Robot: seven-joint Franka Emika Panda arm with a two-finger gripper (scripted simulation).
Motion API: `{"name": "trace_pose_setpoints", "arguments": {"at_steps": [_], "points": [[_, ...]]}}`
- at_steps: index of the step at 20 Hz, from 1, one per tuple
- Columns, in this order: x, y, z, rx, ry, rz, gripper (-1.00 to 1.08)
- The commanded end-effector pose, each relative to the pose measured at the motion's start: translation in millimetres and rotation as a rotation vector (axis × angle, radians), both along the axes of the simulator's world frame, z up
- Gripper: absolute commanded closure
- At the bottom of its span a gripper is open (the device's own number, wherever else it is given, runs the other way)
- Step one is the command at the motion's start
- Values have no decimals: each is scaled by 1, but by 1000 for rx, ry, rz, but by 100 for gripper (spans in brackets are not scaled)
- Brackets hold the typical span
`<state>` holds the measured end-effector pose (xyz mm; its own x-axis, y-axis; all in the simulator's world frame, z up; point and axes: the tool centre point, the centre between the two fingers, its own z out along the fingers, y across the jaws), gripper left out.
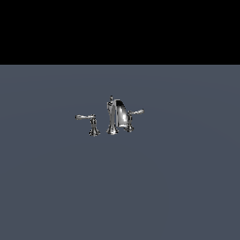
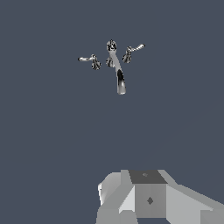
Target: Turn on the faucet by rotating a designated handle.
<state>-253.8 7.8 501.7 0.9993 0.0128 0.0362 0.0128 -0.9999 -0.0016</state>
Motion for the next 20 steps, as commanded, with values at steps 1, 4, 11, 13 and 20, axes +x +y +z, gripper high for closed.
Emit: {"name": "trace_pose_setpoints", "arguments": {"at_steps": [1, 4, 11, 13, 20], "points": [[0, 0, 0, 0, 0, 0, 108], [2, 1, -2, 0, 0, -5, 108], [17, 8, -18, 2, 2, -60, 108], [25, 11, -27, 2, 2, -86, 108], [62, 24, -65, 6, 5, -210, 108]]}}
